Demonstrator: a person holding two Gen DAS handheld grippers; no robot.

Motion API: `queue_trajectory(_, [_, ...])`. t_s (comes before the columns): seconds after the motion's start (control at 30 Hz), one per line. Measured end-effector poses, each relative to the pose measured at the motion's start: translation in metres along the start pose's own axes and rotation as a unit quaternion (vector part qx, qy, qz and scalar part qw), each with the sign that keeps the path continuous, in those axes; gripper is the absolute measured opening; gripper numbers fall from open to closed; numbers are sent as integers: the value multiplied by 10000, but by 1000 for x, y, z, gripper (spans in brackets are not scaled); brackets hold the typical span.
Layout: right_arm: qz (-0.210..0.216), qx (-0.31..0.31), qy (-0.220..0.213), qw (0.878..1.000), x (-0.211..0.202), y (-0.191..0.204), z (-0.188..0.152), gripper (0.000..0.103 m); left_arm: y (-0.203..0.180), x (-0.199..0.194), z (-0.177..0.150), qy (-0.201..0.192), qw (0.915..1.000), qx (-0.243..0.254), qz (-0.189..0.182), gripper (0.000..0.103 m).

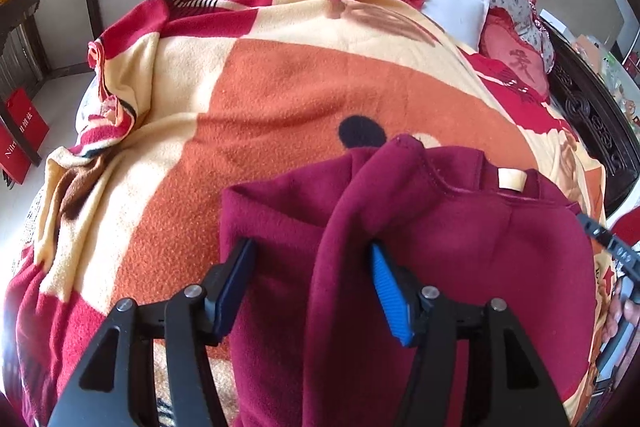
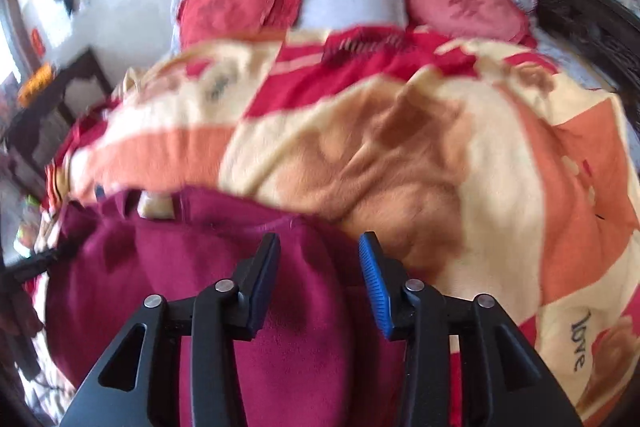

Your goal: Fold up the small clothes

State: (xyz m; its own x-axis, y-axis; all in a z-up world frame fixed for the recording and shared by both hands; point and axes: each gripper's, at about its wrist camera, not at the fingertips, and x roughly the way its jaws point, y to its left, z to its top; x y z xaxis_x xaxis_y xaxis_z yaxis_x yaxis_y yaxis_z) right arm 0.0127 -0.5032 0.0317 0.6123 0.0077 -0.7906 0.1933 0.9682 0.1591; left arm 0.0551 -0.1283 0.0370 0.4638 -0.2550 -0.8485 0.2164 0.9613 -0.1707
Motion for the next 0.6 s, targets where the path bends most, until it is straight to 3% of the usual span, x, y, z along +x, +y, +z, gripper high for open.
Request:
queue_trajectory(0.07, [81,-71,89,9999,6,4,-1,0,0,0,-1,-10,10000,10,9,63])
queue_trajectory(0.17, [-35,156,-471,9988,-14,-4,2,0,-1,1,-3,-57,10000,0,-37,68])
queue_trajectory(0.3, [-249,242,-81,9994,6,-10,3,0,-7,3,-5,-126,9999,61,93,71])
queue_trajectory(0.37, [-389,124,-134,9991,1,-7,3,1,-9,3,-5,-146,9998,79,120,71])
queue_trajectory(0.4, [-408,151,-256,9987,-10,-6,3,11,-9,4,-5,-146,9998,74,123,71])
queue_trajectory(0.43, [-414,195,-341,9984,-18,-6,3,13,-9,4,-5,-144,9998,72,127,71])
queue_trajectory(0.5, [-310,246,-510,9979,-38,1,1,14,-9,3,-5,-138,9998,77,139,71])
queue_trajectory(0.6, [191,-27,-474,9987,-49,28,-3,15,-9,-6,-7,-161,9997,39,161,71])
